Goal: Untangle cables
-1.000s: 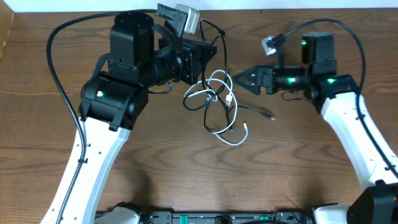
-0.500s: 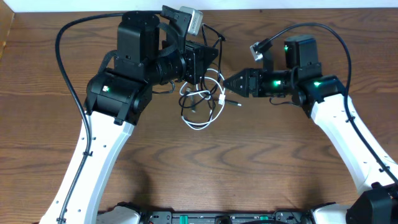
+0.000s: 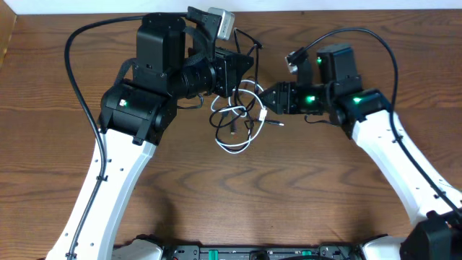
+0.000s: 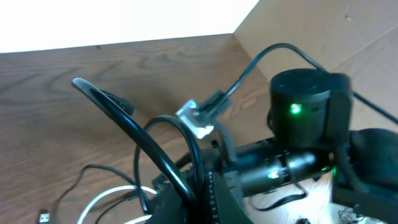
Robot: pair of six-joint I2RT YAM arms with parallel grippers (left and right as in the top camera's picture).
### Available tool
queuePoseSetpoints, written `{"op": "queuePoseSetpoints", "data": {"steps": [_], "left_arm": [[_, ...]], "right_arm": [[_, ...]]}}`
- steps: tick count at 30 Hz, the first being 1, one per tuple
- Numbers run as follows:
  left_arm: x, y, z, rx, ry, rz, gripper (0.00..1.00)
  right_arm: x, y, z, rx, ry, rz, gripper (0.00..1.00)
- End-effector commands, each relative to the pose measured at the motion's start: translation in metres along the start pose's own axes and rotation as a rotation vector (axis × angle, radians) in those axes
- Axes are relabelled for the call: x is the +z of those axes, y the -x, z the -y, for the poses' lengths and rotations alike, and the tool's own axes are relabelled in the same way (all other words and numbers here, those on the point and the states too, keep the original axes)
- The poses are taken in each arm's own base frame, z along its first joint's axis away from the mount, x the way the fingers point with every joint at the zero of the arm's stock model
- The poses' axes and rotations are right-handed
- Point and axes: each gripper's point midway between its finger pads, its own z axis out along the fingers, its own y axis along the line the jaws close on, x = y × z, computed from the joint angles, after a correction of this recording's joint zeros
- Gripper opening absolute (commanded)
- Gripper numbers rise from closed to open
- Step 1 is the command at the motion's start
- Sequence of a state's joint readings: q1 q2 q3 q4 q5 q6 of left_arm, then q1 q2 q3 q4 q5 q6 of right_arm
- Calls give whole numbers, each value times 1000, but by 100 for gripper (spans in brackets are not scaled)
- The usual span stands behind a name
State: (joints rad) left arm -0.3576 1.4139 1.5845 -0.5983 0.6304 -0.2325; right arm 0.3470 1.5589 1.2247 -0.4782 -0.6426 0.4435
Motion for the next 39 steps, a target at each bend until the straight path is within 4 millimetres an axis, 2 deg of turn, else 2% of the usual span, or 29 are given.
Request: {"op": "queuePoseSetpoints", "data": {"steps": [1,4,5,9,13,18,23,27,31,33,35,36,39], "left_arm": [[2,-2,8,-25,-27,-11,8],[2,-8,7,-37,-19,-33,8],[2,-9,6,-35,-15,-34,8],[-2,-4,-3,-42,6,-18,7],[-9,2,-18,-61,37,5,7],[-18,13,-31,-68,59,43,7],[-28,24,-36,-56,73,91,7],[-32,29,-36,-46,75,112,8],[-32,29,-35,-45,75,113,8],[-32,29,-35,-46,74,112,7],[-32,28,-34,-45,71,110,7],[-31,28,-33,-44,68,108,8],[-29,27,-30,-41,63,104,7]], "right_arm": [[18,1,19,15,-65,-6,38],[17,4,44,48,-158,10,8],[13,5,56,64,-208,20,1],[-19,6,118,159,-466,60,1],[-69,-5,181,280,-729,69,1],[-122,-28,229,428,-921,47,1],[-170,-46,264,604,-1024,75,1],[-198,-58,282,684,-1048,81,1],[-208,-64,288,711,-1012,74,2],[-202,-61,285,703,-935,69,18],[-185,-50,271,605,-779,50,47],[-173,-40,258,526,-667,41,53],[-155,-18,224,370,-459,62,58]]}}
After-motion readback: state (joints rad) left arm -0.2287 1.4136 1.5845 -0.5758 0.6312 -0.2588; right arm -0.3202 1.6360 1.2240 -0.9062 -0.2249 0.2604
